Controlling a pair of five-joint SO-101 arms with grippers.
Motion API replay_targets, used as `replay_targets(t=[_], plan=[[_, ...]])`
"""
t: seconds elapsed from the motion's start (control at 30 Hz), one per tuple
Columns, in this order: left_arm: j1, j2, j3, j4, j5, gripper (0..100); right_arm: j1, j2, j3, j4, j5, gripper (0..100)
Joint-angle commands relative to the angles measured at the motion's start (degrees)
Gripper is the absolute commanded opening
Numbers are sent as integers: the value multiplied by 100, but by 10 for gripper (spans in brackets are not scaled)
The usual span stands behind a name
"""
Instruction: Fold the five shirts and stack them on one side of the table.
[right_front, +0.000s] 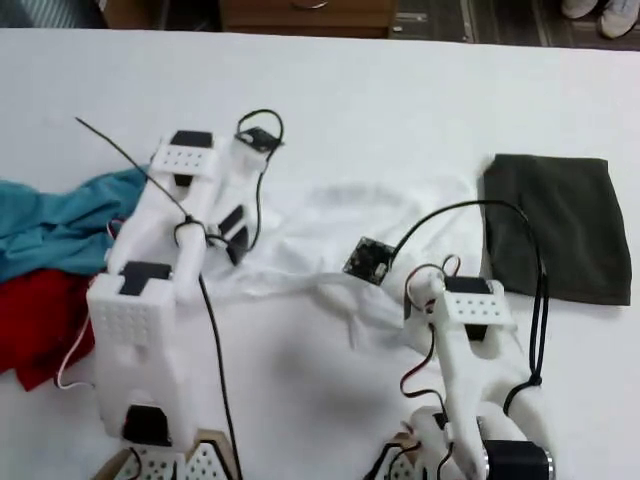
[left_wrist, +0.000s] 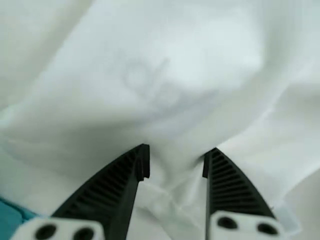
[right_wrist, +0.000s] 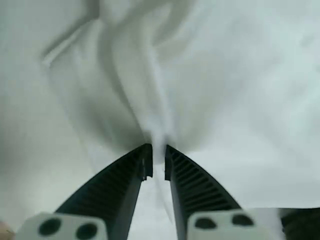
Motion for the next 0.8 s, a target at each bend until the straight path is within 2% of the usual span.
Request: replay_targets(t=[0.0, 0.23, 0.33, 0.43, 0.6, 0.77], plan=[[-53, -536, -189, 158, 35, 195, 48, -163, -26, 13, 35, 53], [-273, -695, -1297, 870, 35, 195, 40, -1305, -35, 673, 35, 53], [-475, -668, -1534, 835, 35, 195, -13, -2176, -18, 769, -9, 53], [-527, -466, -1420, 624, 35, 195, -242, -2686, 202, 295, -246, 53], [-510, 316, -1473, 431, 70, 195, -708, -2730, 1011, -989, -879, 54], [-519, 879, -1938, 457, 70, 195, -1077, -2730, 1556, -1648, -1046, 54]])
